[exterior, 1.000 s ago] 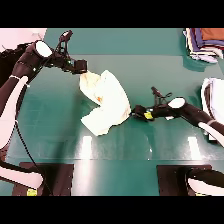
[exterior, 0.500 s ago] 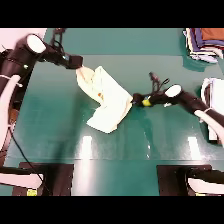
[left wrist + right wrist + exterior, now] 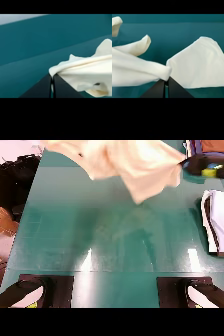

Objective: Fold the shirts.

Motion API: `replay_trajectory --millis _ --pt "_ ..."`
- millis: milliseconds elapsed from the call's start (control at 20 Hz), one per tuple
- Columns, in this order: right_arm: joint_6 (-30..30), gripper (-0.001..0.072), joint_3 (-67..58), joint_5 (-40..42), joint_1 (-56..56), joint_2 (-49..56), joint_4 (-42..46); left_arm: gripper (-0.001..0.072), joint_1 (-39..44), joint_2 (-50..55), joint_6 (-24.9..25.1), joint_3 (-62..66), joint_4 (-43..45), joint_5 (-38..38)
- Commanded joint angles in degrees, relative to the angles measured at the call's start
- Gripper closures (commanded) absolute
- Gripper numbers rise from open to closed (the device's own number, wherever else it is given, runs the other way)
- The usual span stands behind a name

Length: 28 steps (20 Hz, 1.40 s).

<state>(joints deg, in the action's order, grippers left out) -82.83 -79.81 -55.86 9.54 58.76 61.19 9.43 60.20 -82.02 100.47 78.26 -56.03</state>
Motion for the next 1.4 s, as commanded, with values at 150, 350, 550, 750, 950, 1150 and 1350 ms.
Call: replay_trajectory --millis 150,350,550,750,950,1150,1350 --pt "0.0 0.0698 -12.5 -7.1 -5.2 -10.9 5.0 0.0681 -0.1 -15.1 -0.1 0.2 -0.4 0.8" --pt "0.0 0.0698 -17.4 -10.8 -7.8 -13.0 5.0 0.0681 -0.1 -19.1 -0.1 0.3 -2.8 1.1" --pt "-0.6 0.0698 -23.8 -18.6 -9.7 -9.5 4.9 0.0681 -0.1 -19.1 -0.4 -0.1 -4.6 -2.3" --pt "-4.4 0.0698 -25.8 -27.1 -6.1 1.0 5.0 0.0681 -0.1 -12.9 -0.5 -6.2 2.6 -10.6" --pt "-5.9 0.0698 -25.8 -30.7 1.2 17.9 6.5 0.0681 -0.1 -1.7 -0.5 -19.5 7.3 -3.8" --pt "-5.9 0.0698 -25.8 -24.8 6.9 34.8 11.3 0.0681 -1.1 15.7 -1.0 -23.2 8.3 6.8" --pt "-5.8 0.0694 -25.9 -16.7 8.4 43.8 6.0 0.0478 -5.5 25.6 -8.1 -23.2 6.1 7.1"
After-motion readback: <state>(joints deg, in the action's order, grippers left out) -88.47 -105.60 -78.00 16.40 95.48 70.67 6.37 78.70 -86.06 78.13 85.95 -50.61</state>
